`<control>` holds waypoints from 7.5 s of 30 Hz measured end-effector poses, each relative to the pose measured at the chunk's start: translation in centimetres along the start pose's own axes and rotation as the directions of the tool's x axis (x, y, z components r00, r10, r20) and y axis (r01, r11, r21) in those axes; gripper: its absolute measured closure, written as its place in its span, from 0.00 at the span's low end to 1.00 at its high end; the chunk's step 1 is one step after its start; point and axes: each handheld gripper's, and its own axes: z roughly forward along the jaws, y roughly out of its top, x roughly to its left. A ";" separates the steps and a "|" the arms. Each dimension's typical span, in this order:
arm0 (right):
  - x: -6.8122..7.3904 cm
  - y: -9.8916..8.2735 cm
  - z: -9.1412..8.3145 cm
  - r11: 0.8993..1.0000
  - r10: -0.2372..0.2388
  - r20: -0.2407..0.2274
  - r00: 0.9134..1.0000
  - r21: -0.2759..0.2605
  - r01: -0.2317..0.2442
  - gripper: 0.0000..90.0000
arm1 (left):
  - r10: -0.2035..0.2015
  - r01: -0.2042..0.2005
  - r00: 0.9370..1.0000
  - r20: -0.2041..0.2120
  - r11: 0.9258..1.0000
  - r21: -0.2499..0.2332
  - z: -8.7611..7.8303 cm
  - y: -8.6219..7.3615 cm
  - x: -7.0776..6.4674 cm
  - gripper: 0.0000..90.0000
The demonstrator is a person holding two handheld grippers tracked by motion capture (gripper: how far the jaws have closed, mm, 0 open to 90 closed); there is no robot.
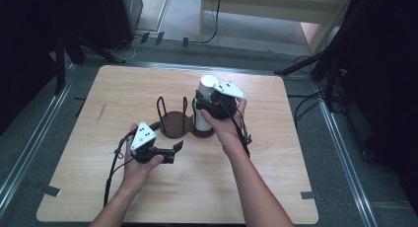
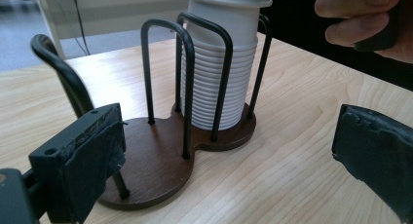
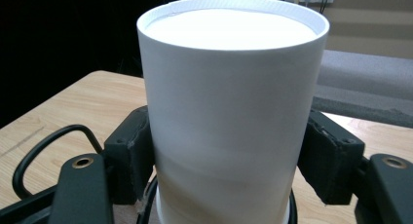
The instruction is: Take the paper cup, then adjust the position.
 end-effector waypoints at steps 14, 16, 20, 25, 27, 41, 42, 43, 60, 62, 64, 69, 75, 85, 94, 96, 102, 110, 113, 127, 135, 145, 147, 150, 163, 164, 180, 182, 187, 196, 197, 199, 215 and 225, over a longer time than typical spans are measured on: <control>0.2 2.1 -2.1 0.999 -0.006 -0.001 1.000 -0.054 0.006 0.33 | 0.003 -0.003 0.999 0.034 1.000 -0.001 1.7 1.1 -1.2 0.00; 0.1 2.5 -2.5 0.998 0.000 -0.002 1.000 -0.063 0.000 0.33 | 0.001 -0.001 0.999 0.038 1.000 -0.002 2.0 1.2 -1.4 0.00; -0.2 3.0 -3.7 0.996 0.006 -0.005 1.000 -0.084 -0.007 0.33 | 0.004 -0.004 0.999 0.050 1.000 -0.003 2.5 1.5 -1.9 0.00; -0.7 3.4 -5.7 0.996 0.012 -0.009 1.000 -0.089 -0.012 0.33 | 0.009 -0.008 0.998 0.067 1.000 -0.007 2.9 1.8 -2.5 0.00; -0.9 3.4 -6.5 0.996 0.000 -0.015 1.000 -0.085 -0.001 0.33 | 0.008 -0.008 0.997 0.073 1.000 -0.009 3.1 1.9 -2.8 0.00; -0.6 2.0 -9.8 0.997 -0.040 -0.061 0.997 -0.066 0.036 0.32 | 0.027 -0.026 0.993 0.117 1.000 -0.017 3.4 2.3 -4.1 0.00; -0.5 1.9 -10.0 0.997 -0.041 -0.065 0.997 -0.064 0.037 0.32 | 0.031 -0.029 0.992 0.119 0.999 -0.016 3.4 2.4 -4.1 0.00; -0.4 1.8 -10.1 0.997 -0.040 -0.071 0.997 -0.062 0.035 0.32 | 0.031 -0.029 0.992 0.123 0.999 -0.019 3.4 2.4 -4.2 0.00; 1.1 0.1 -11.4 0.999 -0.051 -0.139 0.989 -0.016 0.049 0.32 | 0.085 -0.079 0.987 0.138 0.996 -0.052 3.0 3.1 -5.3 0.00; 1.1 0.0 -11.4 0.999 -0.049 -0.141 0.989 -0.016 0.048 0.32 | 0.095 -0.089 0.986 0.137 0.995 -0.052 2.9 3.1 -5.4 0.00; 1.2 -0.4 -11.5 0.999 -0.047 -0.142 0.989 -0.010 0.046 0.32 | 0.108 -0.101 0.984 0.144 0.993 -0.053 2.8 3.1 -5.8 0.00; 1.2 -1.1 -11.6 0.999 -0.048 -0.153 0.987 0.004 0.049 0.32 | 0.115 -0.107 0.979 0.169 0.993 -0.057 2.7 3.2 -6.1 0.00; 1.1 -1.3 -12.0 0.999 -0.041 -0.168 0.985 0.009 0.043 0.32 | 0.133 -0.124 0.973 0.186 0.990 -0.060 2.6 3.3 -6.3 0.00; 0.7 -1.7 -12.8 0.999 -0.030 -0.172 0.985 0.015 0.033 0.32 | 0.148 -0.140 0.966 0.211 0.989 -0.055 2.7 3.1 -6.6 0.00; 0.5 -1.8 -13.0 1.000 -0.019 -0.175 0.984 0.017 0.022 0.32 | 0.141 -0.129 0.964 0.226 0.989 -0.068 2.6 3.0 -6.8 0.00; 0.5 -1.9 -13.0 1.000 -0.012 -0.180 0.984 0.023 0.017 0.32 | 0.140 -0.127 0.963 0.231 0.989 -0.073 2.5 3.0 -6.8 0.00; 0.5 -2.2 -13.0 0.999 -0.009 -0.195 0.981 0.029 0.015 0.32 | 0.136 -0.109 0.948 0.286 0.988 -0.109 2.1 3.2 -6.6 0.01; 0.8 -2.5 -13.1 0.999 -0.013 -0.210 0.978 0.048 0.023 0.32 | 0.148 -0.117 0.951 0.270 0.985 -0.126 2.2 3.3 -6.9 0.05; 1.0 -2.7 -13.1 0.998 -0.010 -0.204 0.979 0.053 0.021 0.32 | 0.159 -0.128 0.952 0.263 0.983 -0.130 2.3 3.3 -7.1 0.05; 2.3 -3.2 -12.6 0.997 -0.026 -0.213 0.977 0.064 0.040 0.31 | 0.177 -0.149 0.950 0.259 0.981 -0.123 2.3 3.1 -7.2 0.16; 2.2 -3.4 -12.7 0.997 -0.032 -0.209 0.977 0.057 0.045 0.27 | 0.205 -0.175 0.944 0.257 0.975 -0.135 2.2 3.0 -7.3 0.23; 1.4 -2.9 -13.2 0.999 0.012 -0.230 0.973 0.040 -0.003 0.15 | 0.214 -0.182 0.945 0.246 0.972 -0.149 2.0 2.8 -7.1 0.28; 1.3 -2.6 -13.3 1.000 0.022 -0.230 0.973 0.021 -0.018 0.15 | 0.216 -0.184 0.946 0.242 0.972 -0.147 2.1 2.7 -7.2 0.28; 1.4 -2.2 -13.4 1.000 0.028 -0.229 0.973 0.007 -0.027 0.15 | 0.222 -0.191 0.945 0.238 0.971 -0.146 2.2 2.5 -7.3 0.28; 2.1 -1.4 -13.1 0.999 0.042 -0.214 0.976 0.003 -0.042 0.36 | 0.250 -0.223 0.944 0.216 0.964 -0.143 2.2 2.3 -7.5 0.27; 2.2 -1.4 -13.1 0.999 0.037 -0.212 0.977 0.006 -0.037 0.36 | 0.250 -0.223 0.944 0.216 0.964 -0.143 2.2 2.3 -7.5 0.26; 2.6 -2.0 -13.2 1.000 -0.005 -0.216 0.976 0.005 0.006 0.38 | 0.220 -0.197 0.954 0.203 0.972 -0.129 2.0 3.1 -7.4 0.10; 2.8 -2.2 -13.1 1.000 -0.014 -0.223 0.975 0.009 0.017 0.38 | 0.222 -0.199 0.953 0.205 0.972 -0.127 2.0 3.1 -7.4 0.11; 2.9 -2.3 -13.2 0.999 -0.050 -0.213 0.976 -0.002 0.051 0.38 | 0.223 -0.204 0.953 0.206 0.973 -0.113 2.1 2.9 -7.4 0.15; 3.0 -2.4 -13.3 0.999 -0.050 -0.236 0.970 -0.008 0.049 0.38 | 0.216 -0.195 0.954 0.209 0.974 -0.118 2.2 2.9 -7.5 0.17; 3.0 -2.4 -13.3 0.999 -0.038 -0.240 0.970 -0.007 0.037 0.38 | 0.217 -0.196 0.954 0.207 0.974 -0.118 2.2 2.9 -7.5 0.16; 2.7 -2.4 -13.3 1.000 0.011 -0.256 0.967 -0.006 -0.013 0.38 | 0.216 -0.194 0.955 0.204 0.973 -0.122 2.1 2.9 -7.4 0.16; 2.0 -2.8 -13.4 0.971 0.223 -0.234 0.946 -0.031 -0.236 0.38 | 0.190 -0.163 0.961 0.200 0.977 -0.140 1.8 2.4 -7.3 0.00; 0.0 -3.8 -13.2 0.841 0.523 -0.265 0.810 0.007 -0.541 0.38 | 0.211 -0.178 0.960 0.185 0.968 -0.179 1.6 2.4 -7.2 0.01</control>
